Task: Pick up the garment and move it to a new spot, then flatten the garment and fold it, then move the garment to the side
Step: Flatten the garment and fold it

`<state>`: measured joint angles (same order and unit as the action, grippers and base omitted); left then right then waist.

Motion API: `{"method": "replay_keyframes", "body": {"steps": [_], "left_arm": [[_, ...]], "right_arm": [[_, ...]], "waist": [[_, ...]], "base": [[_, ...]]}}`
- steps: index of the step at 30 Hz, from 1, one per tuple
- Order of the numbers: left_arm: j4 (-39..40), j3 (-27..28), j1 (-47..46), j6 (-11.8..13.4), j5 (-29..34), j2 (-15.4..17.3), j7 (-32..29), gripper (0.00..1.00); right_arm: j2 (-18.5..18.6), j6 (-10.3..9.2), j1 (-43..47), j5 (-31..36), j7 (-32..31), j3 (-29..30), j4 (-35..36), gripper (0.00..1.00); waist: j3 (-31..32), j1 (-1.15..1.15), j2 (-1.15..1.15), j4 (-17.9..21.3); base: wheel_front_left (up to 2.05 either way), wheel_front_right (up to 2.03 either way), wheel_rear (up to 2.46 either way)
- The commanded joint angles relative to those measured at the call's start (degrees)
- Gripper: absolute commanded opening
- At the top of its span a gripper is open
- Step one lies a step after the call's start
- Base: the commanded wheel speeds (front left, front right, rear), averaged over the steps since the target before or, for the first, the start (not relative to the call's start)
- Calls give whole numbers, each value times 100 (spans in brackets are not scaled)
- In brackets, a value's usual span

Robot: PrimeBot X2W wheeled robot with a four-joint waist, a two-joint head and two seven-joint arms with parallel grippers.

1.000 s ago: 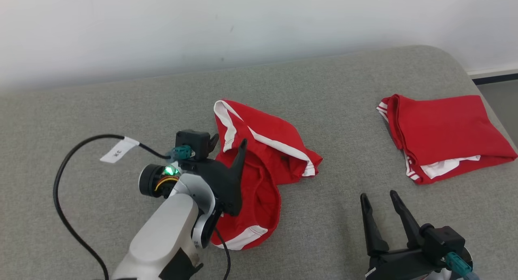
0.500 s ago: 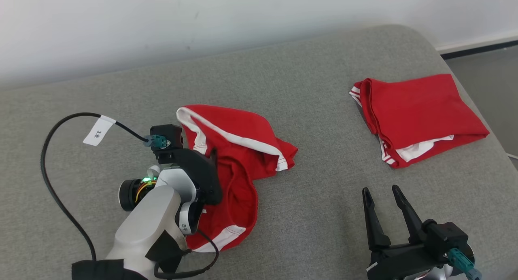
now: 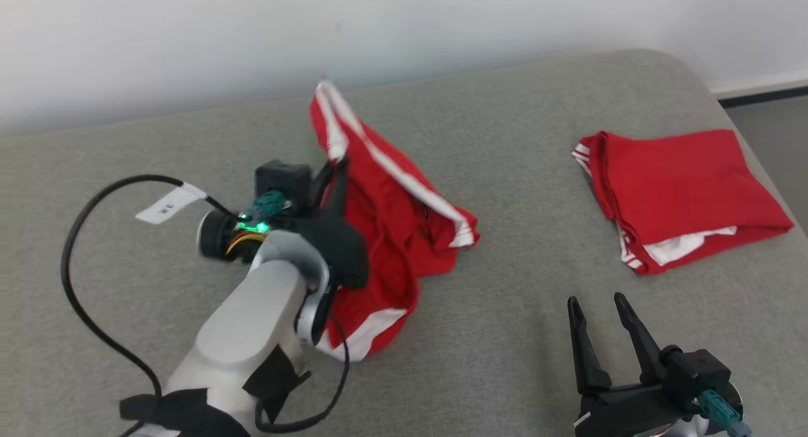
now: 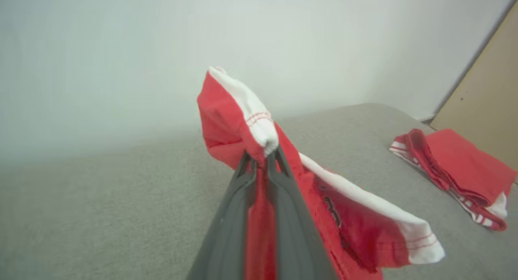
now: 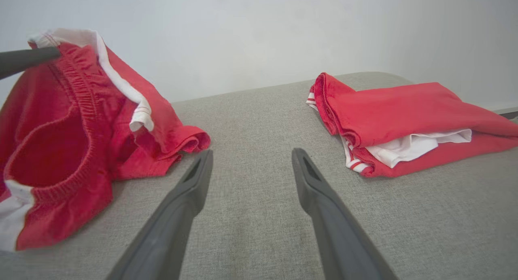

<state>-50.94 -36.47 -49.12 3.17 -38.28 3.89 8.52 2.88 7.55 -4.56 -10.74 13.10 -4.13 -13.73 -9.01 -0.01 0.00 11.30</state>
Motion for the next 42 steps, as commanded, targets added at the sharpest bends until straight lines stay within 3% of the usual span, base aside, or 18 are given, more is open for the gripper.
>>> {"method": "replay_keyframes", "body": {"steps": [1,5,11,16,20,26,30,34,35,36,42], "left_arm": [[184,-71,-68,-32,125,13,180,0],[1002,-260,-189,-153,380,49,483,0],[2055,-772,-432,-348,612,-54,276,0],[3267,-864,145,-554,-754,-98,-285,0],[3779,-881,716,-323,-1753,-82,-842,0],[3532,-783,1488,-71,-2383,524,-1537,0],[2894,-806,1708,205,-2170,1076,-1663,0],[2343,-773,1727,399,-1987,1356,-1586,0],[2237,-787,1704,426,-1958,1393,-1608,10],[2162,-815,1660,410,-1915,1413,-1598,100],[1890,-735,1518,444,-1960,1474,-1550,100]], "right_arm": [[1,-15,68,46,-11,35,4,100],[0,-15,140,91,-71,29,48,100],[2,-15,167,10,-127,-150,50,100],[1,-15,251,-53,-102,-139,30,100],[0,-15,266,-21,-79,-47,89,100],[1,-15,183,-55,-63,-77,101,100],[1,-15,133,-27,-66,-72,104,100],[1,-15,119,12,-80,-63,112,100],[1,-15,125,23,-87,-60,115,100],[1,-15,122,36,-96,-52,120,100],[2,-15,23,248,-191,69,309,100]], "waist": [[169,1,0,-242],[311,1,0,-494],[521,1,0,-582],[600,1,0,-476],[534,1,0,-549],[403,1,0,-726],[350,1,0,-822],[322,1,0,-868],[316,1,0,-875],[308,1,0,-883],[300,1,0,-915]], "base": [[0,0,0],[0,0,0],[0,0,0],[0,0,0],[0,0,0],[0,0,0],[0,0,0],[0,0,0],[0,0,0],[0,0,0],[0,0,0]]}}
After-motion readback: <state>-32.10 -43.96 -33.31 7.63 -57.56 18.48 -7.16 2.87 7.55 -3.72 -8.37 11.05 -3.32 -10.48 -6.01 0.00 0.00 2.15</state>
